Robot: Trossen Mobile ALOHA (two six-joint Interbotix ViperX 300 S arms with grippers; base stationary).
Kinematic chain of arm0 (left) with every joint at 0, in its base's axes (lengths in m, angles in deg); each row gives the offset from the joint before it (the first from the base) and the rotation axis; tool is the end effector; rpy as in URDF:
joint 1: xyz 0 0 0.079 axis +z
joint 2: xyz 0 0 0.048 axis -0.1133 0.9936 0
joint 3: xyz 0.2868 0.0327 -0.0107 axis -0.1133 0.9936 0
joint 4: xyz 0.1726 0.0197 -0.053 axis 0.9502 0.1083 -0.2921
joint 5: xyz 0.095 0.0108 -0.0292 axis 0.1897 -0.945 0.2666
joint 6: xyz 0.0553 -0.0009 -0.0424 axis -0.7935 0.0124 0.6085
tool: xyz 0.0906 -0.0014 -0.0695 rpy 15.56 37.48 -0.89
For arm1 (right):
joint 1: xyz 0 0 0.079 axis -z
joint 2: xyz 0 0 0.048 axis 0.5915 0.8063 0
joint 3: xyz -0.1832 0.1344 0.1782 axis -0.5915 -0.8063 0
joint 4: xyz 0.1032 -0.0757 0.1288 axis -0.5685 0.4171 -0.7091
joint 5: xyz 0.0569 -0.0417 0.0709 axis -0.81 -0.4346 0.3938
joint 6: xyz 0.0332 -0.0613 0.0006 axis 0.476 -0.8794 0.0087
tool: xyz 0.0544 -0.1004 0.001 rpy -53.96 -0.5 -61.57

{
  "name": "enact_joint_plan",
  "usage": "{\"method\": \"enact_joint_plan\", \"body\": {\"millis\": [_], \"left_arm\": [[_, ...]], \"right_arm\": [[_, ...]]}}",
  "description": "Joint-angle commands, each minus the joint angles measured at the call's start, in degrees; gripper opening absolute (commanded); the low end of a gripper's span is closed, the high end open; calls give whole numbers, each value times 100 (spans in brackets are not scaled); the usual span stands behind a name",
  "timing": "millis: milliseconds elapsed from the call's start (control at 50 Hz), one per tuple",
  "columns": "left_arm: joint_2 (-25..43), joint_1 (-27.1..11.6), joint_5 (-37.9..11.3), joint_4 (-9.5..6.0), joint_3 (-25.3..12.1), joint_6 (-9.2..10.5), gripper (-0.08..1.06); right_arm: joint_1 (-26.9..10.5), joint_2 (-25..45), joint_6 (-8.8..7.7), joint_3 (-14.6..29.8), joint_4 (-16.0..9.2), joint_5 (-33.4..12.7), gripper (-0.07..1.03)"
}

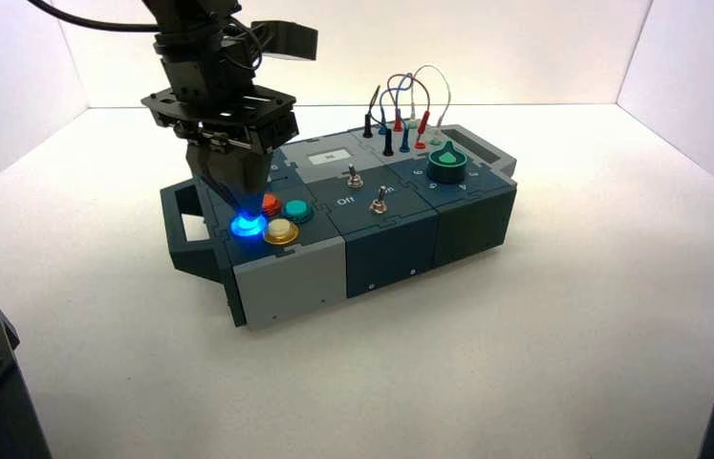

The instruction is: Push the blue button with the left gripper.

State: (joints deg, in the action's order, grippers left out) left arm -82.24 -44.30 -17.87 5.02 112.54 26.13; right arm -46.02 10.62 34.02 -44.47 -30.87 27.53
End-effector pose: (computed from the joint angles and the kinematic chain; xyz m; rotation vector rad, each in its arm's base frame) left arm 0.1860 -0.1729 0.0226 0.4122 1.4790 -0.6319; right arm 0.2395 0.0374 0.1973 -0.0469 0.5623 0.1438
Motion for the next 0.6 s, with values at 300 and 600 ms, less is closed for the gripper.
{"method": "enact_joint_plan", "body": {"millis": [300,600], "left_arm": [[-747,-18,-185,18,-44,26,-3],[-1916,-18,-299,18,9,193,-3]], "right_arm": [[18,0,18,202,-18,-26,-2],[18,0,26,193,-105,-26,-2]]}}
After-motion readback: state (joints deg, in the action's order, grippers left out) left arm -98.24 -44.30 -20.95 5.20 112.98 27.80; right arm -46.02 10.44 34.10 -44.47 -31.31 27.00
